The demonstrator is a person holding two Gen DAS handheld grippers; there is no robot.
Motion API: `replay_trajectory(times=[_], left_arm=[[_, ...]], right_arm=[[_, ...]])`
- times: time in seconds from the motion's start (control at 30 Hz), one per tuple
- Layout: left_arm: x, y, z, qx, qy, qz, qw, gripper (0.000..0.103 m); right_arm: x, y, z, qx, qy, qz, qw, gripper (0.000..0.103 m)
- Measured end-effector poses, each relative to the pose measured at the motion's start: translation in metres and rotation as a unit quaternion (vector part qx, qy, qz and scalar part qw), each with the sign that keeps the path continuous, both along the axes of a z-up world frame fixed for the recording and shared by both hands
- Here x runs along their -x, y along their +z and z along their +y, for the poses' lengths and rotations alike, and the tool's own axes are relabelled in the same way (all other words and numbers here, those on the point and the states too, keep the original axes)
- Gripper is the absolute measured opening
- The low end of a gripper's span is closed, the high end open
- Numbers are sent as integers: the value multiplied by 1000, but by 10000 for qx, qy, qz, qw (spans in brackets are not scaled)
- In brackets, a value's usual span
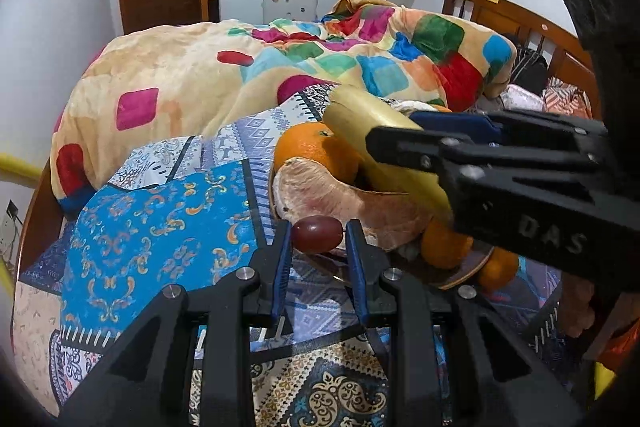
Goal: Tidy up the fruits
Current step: 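Lay the yellow gourd on the plate with the right gripper while the left drops the date there, then withdraw both open grippers from the plate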
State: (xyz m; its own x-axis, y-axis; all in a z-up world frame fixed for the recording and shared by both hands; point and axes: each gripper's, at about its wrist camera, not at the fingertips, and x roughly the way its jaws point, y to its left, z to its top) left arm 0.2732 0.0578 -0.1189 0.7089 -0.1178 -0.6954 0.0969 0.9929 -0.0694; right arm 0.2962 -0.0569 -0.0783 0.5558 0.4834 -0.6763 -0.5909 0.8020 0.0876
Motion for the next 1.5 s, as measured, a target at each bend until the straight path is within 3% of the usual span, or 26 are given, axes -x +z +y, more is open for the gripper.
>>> replay_trajectory(times=[0.2, 0.47, 0.93, 1.07, 1.5], left_arm=[[-2, -5, -8, -207, -86, 32, 9997, 26], [-4, -8, -5, -89, -69, 156, 9998, 34], [30, 24, -9, -23, 31, -101, 9999, 36], [41, 31, -17, -15, -6, -133, 9999, 48], [50, 5, -73, 54, -260, 293, 9992, 54]], right_arm=[[-5, -3, -1, 105, -81, 13, 9999, 34], [-3, 0, -6, 33, -43, 80, 10000, 34], [54, 28, -46, 184, 85, -453, 9988, 35], [68, 31, -66, 245, 35, -538, 9982, 37], [80, -2, -128, 443, -286, -159, 9985, 37]])
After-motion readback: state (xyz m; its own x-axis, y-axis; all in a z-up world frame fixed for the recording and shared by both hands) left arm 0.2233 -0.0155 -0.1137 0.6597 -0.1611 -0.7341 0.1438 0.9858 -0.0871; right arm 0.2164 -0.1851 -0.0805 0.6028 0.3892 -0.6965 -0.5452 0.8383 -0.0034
